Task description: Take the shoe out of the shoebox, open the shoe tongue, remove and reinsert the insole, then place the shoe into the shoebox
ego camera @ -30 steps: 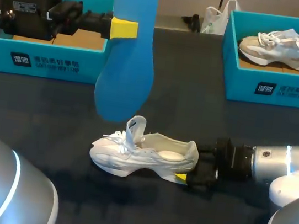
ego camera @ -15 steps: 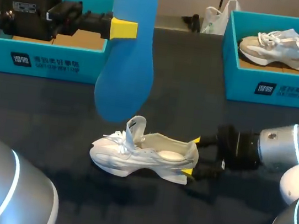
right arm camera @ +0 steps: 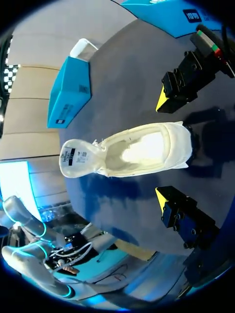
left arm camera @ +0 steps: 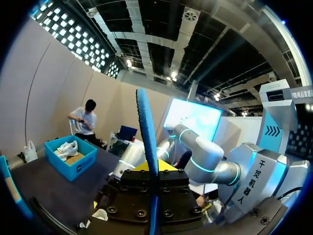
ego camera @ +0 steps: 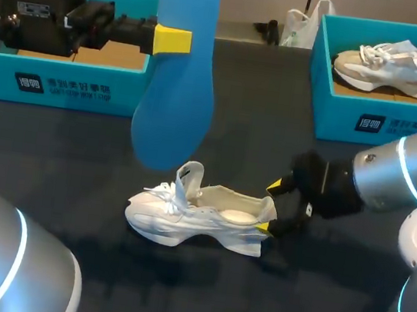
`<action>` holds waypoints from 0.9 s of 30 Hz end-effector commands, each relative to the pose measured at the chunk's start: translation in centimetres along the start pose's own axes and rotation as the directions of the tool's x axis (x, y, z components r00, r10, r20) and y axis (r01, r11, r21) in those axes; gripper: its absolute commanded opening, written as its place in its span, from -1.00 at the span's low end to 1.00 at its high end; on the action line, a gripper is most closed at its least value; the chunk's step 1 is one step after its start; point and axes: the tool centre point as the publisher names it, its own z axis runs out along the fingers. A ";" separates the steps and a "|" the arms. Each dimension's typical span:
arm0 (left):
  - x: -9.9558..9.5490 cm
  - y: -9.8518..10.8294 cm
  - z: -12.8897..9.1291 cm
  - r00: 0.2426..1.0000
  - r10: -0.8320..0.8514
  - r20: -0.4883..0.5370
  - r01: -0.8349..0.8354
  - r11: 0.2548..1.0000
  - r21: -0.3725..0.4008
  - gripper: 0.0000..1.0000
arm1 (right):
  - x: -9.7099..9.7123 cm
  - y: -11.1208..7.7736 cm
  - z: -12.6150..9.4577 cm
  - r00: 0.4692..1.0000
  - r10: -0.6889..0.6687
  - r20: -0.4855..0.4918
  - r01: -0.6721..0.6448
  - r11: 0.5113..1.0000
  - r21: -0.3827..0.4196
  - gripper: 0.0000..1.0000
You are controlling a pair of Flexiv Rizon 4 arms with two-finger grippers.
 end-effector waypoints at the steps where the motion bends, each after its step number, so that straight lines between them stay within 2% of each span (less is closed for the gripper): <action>1: -0.1 -0.1 0.1 1.000 0.000 -0.001 0.000 1.000 -0.004 -1.00 | -0.4 0.4 0.1 1.000 0.000 0.003 -0.001 0.904 0.427 1.00; 3: -0.1 -0.1 0.1 1.000 0.000 -0.001 0.000 1.000 -0.004 -1.00 | -0.6 0.3 0.2 1.000 0.004 0.015 -0.010 0.887 0.462 1.00; 10: -0.1 -0.1 0.1 1.000 0.000 -0.001 0.000 1.000 -0.004 -1.00 | -1.2 0.6 0.9 0.999 0.027 0.025 -0.036 0.870 0.492 1.00; 16: -0.1 -0.1 0.1 1.000 0.000 -0.001 0.000 1.000 -0.004 -1.00 | -1.7 1.4 1.4 0.999 0.029 0.042 -0.046 0.862 0.505 1.00; 27: -0.1 -0.1 0.1 1.000 0.000 -0.001 0.000 1.000 -0.004 -1.00 | -1.4 1.8 1.9 0.997 0.048 0.065 -0.075 0.851 0.520 1.00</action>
